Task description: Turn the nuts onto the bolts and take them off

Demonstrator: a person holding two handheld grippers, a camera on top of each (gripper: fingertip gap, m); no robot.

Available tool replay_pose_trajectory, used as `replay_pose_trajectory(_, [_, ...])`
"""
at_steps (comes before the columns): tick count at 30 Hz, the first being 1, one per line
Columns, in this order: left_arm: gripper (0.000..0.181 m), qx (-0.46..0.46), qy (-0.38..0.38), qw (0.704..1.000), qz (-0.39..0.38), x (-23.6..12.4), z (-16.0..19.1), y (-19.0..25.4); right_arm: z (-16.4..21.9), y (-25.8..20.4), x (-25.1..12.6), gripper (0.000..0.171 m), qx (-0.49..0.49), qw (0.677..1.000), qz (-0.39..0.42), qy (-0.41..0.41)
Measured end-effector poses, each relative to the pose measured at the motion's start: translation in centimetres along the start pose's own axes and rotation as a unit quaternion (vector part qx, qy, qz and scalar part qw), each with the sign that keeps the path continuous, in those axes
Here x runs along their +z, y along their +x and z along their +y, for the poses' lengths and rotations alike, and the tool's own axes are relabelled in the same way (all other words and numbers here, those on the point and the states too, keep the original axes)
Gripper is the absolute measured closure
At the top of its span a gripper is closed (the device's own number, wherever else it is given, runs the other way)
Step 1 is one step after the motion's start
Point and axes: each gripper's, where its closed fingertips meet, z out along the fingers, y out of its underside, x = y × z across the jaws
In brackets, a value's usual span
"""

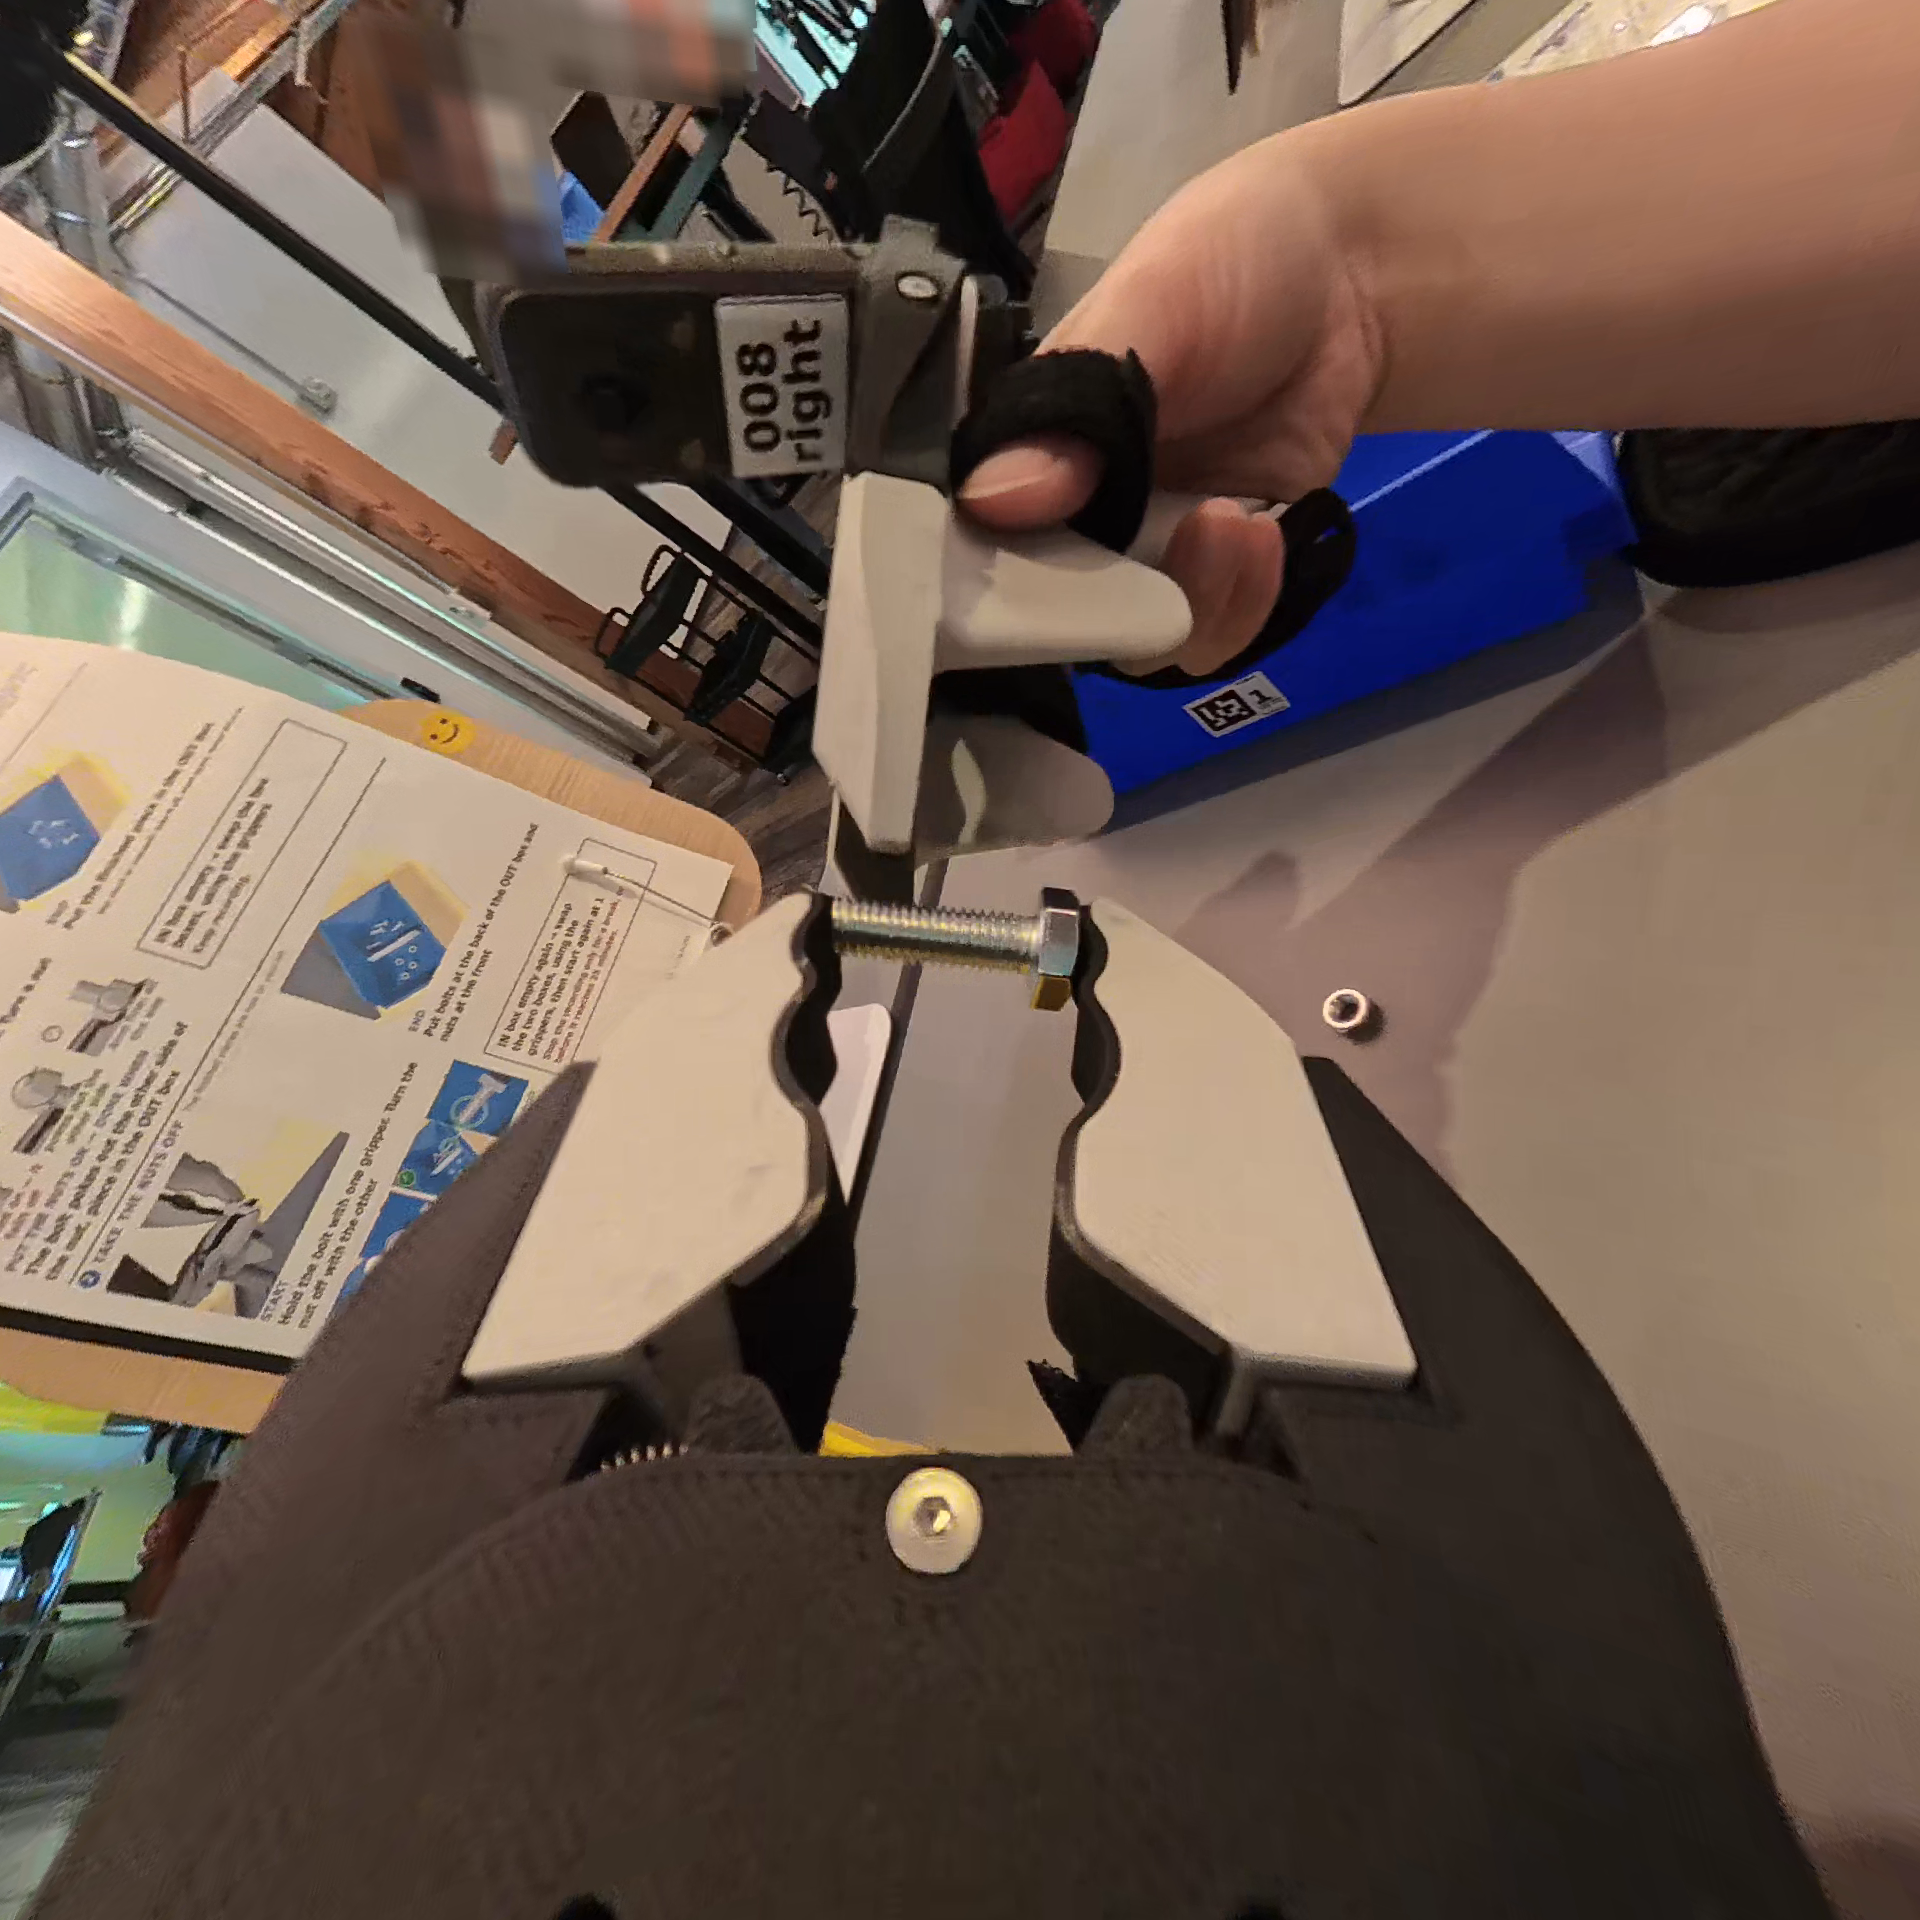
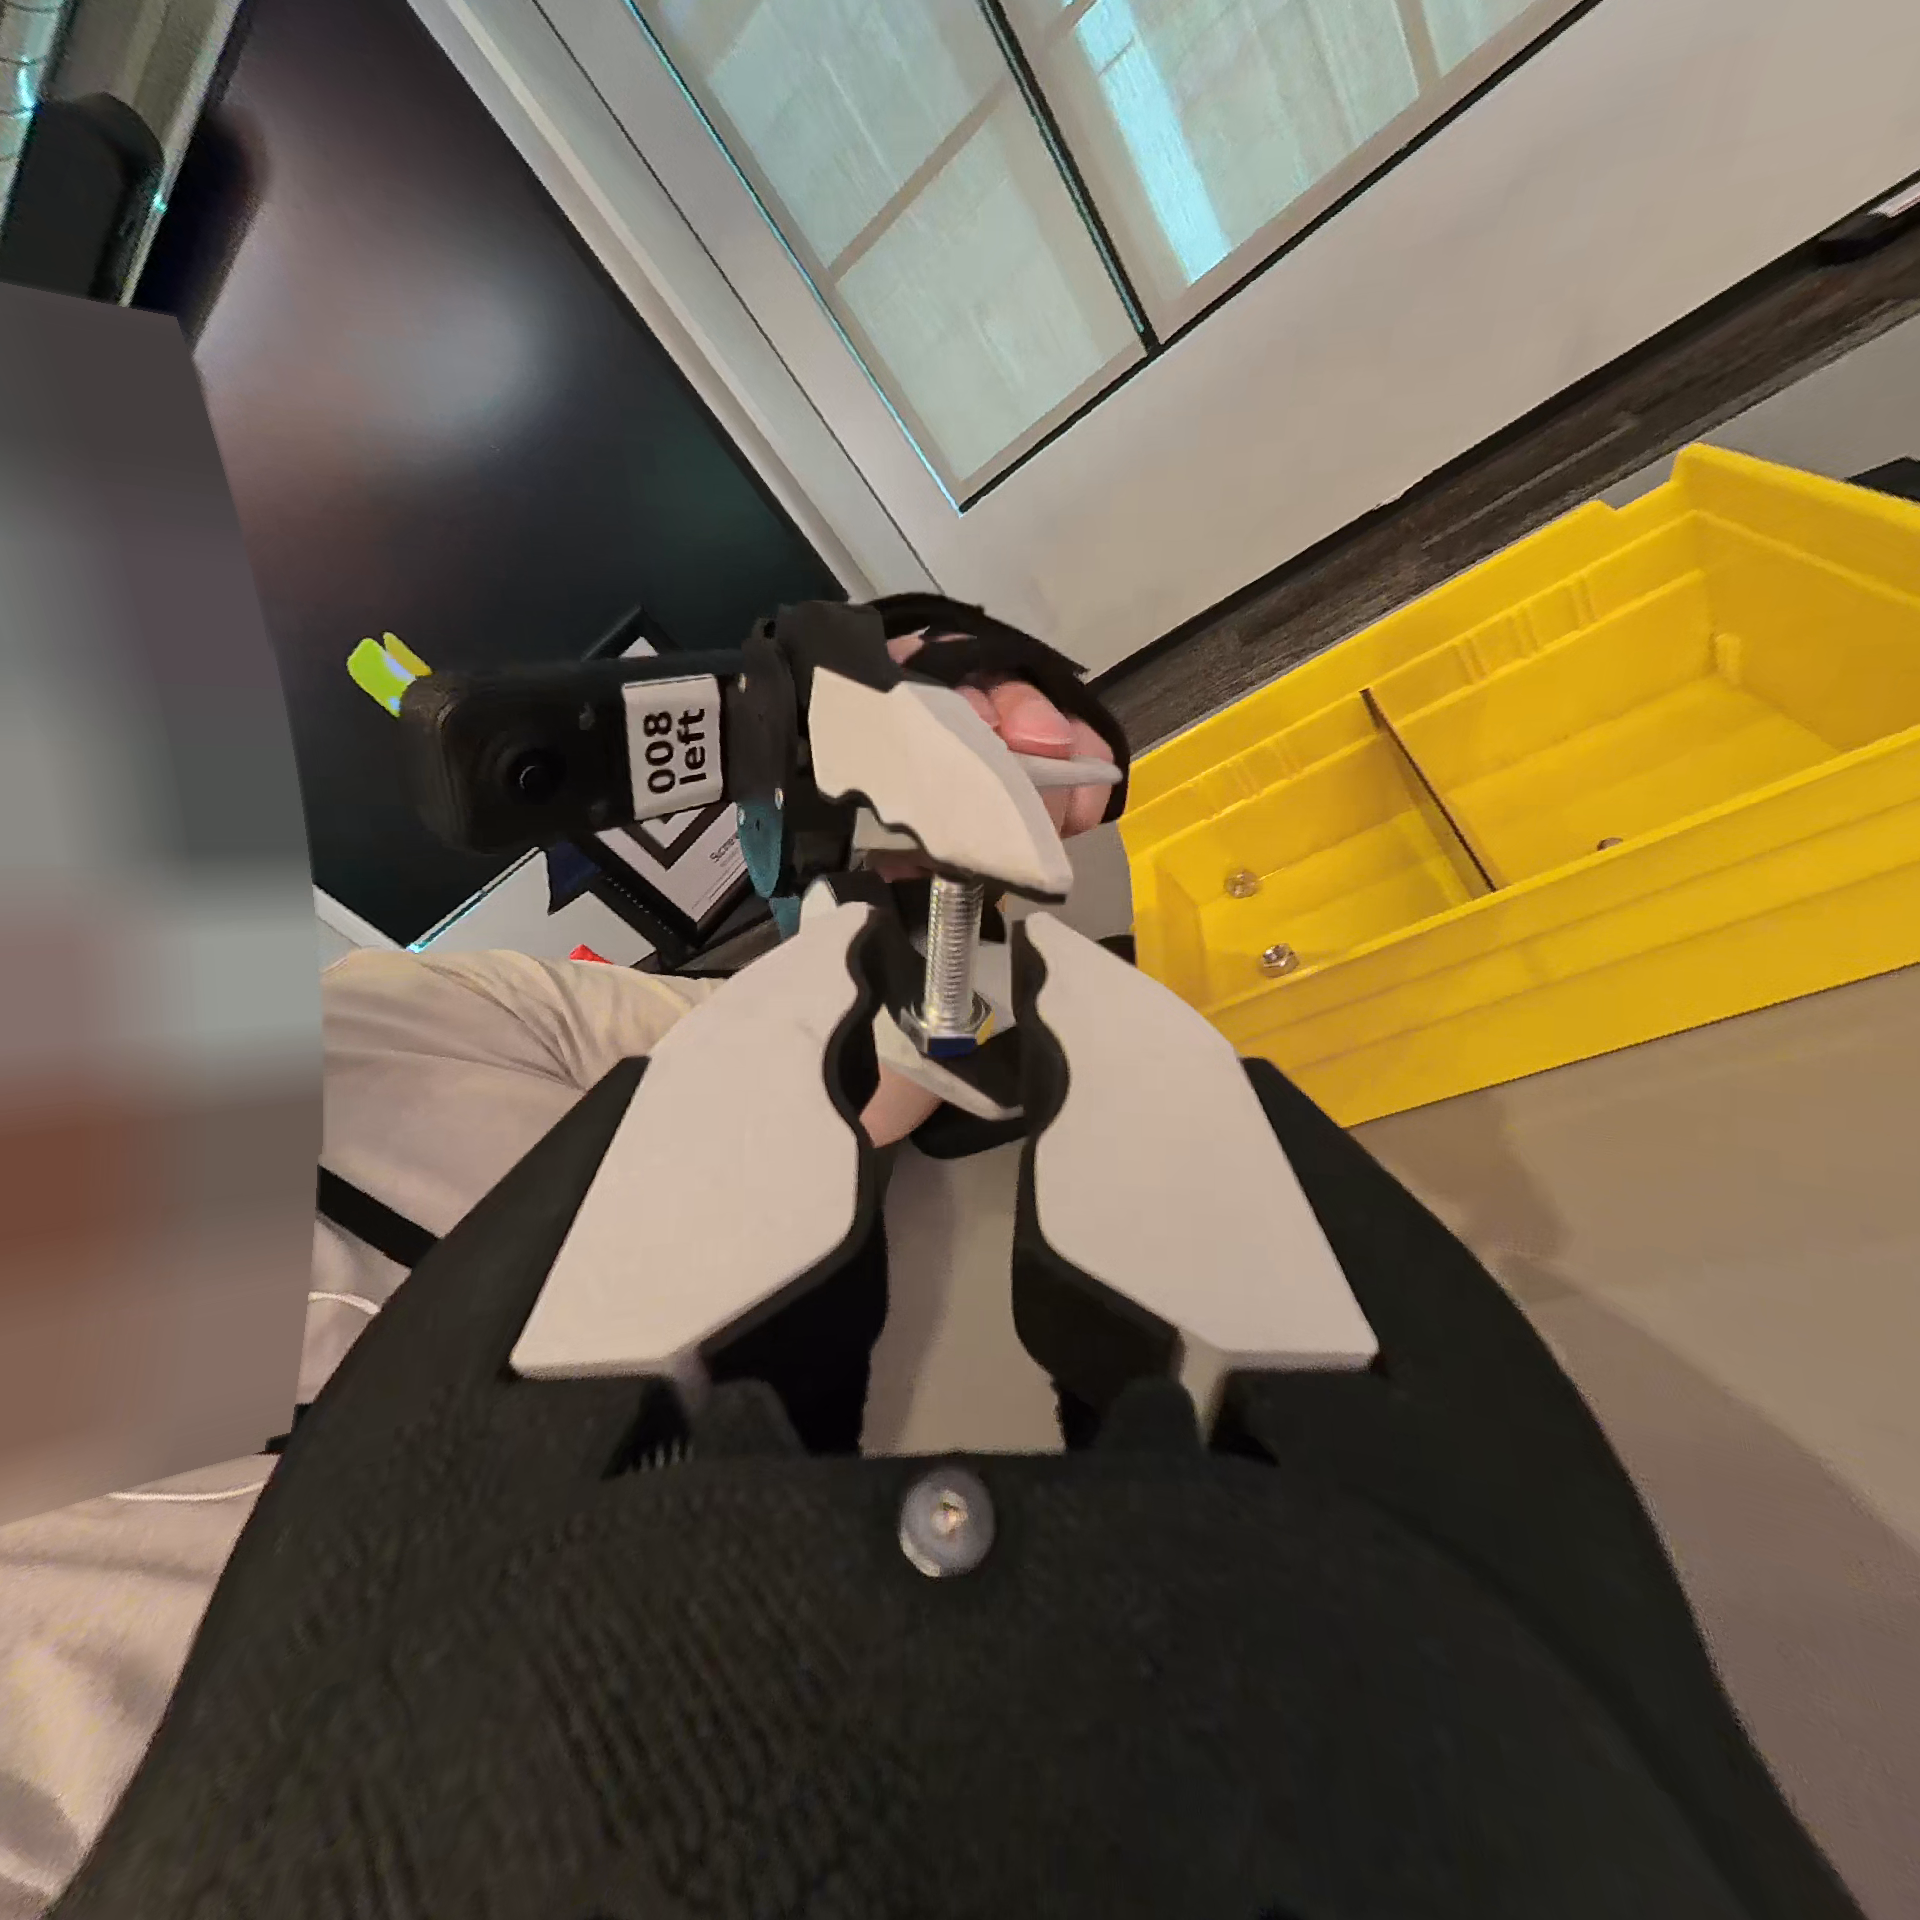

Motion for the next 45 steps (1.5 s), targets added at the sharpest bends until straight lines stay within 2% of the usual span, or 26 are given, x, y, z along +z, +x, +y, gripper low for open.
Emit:
replay_pose_trajectory(2, [0.138,0.004,0.001,1.0,0.008,0.1,-0.1,0.4,0.6,-0.1,0.3,0.151,0.002,1.0,-0.005,-0.019])
replay_pose_trajectory(3, [0.138,0.0,0.004,1.0,0.015,0.1,-0.2,0.6,0.9,-0.1,0.4,0.161,0.0,1.0,-0.006,-0.029])
replay_pose_trajectory(6, [0.137,-0.054,0.017,0.998,0.033,0.1,-0.4,0.5,0.6,-0.2,0.3,0.162,-0.023,0.999,-0.002,-0.025])
replay_pose_trajectory(8, [0.122,-0.122,0.043,0.991,0.04,-0.2,-0.8,-0.3,0.1,-0.2,0.0,0.162,-0.064,0.998,0.021,-0.015])
replay_pose_trajectory(9, [0.119,-0.164,0.058,0.984,0.046,-0.5,-0.9,-0.9,-0.4,-0.2,-0.2,0.162,-0.094,0.995,0.037,-0.006])
replay_pose_trajectory(14, [0.124,-0.349,0.108,0.921,0.132,-1.2,-1.6,-1.9,-2.5,-1.5,-1.2,0.161,-0.249,0.963,0.098,0.043])
replay_pose_trajectory(16, [0.135,-0.382,0.115,0.906,0.144,-0.9,-1.6,-2.1,-3.1,-1.5,-1.5,0.161,-0.274,0.952,0.126,0.055])
replay_pose_trajectory(19, [0.138,-0.386,0.124,0.903,0.145,-0.3,-2.1,-1.9,-3.4,-2.0,-1.6,0.161,-0.318,0.935,0.142,0.06])
replay_pose_trajectory(23, [0.14,-0.37,0.137,0.902,0.176,-0.4,-3.3,-0.8,-2.3,-3.1,-1.0,0.161,-0.327,0.939,0.102,0.032])
replay_pose_trajectory(25, [0.155,-0.373,0.159,0.892,0.197,-1.0,-4.2,-0.5,-2.0,-3.3,-0.9,0.161,-0.328,0.94,0.092,0.023])
replay_pose_trajectory(27, [0.161,-0.373,0.159,0.891,0.203,-1.1,-4.2,-0.5,-1.7,-3.6,-0.7,0.161,-0.323,0.943,0.079,0.014])
replay_pose_trajectory(36, [0.171,-0.408,0.174,0.861,0.249,-1.4,-4.5,-0.1,-1.2,-3.7,-0.6,0.161,-0.316,0.946,0.067,-0.001])
replay_pose_trajectory(39, [0.171,-0.402,0.17,0.866,0.243,-1.4,-4.4,-0.2,-1.3,-3.6,-0.5,0.161,-0.306,0.95,0.061,0.005])
replay_pose_trajectory(41, [0.172,-0.39,0.157,0.88,0.221,-1.4,-4.0,-0.6,-1.6,-3.4,-0.5,0.161,-0.308,0.949,0.064,0.019])
replay_pose_trajectory(43, [0.172,-0.373,0.128,0.9,0.186,-1.7,-2.9,-1.3,-1.8,-3.4,-1.0,0.135,-0.323,0.943,0.065,0.037])
replay_pose_trajectory(45, [0.172,-0.362,0.113,0.911,0.162,-2.9,-2.0,-2.2,-0.3,-1.5,-1.8,0.135,-0.342,0.936,0.088,-0.013])
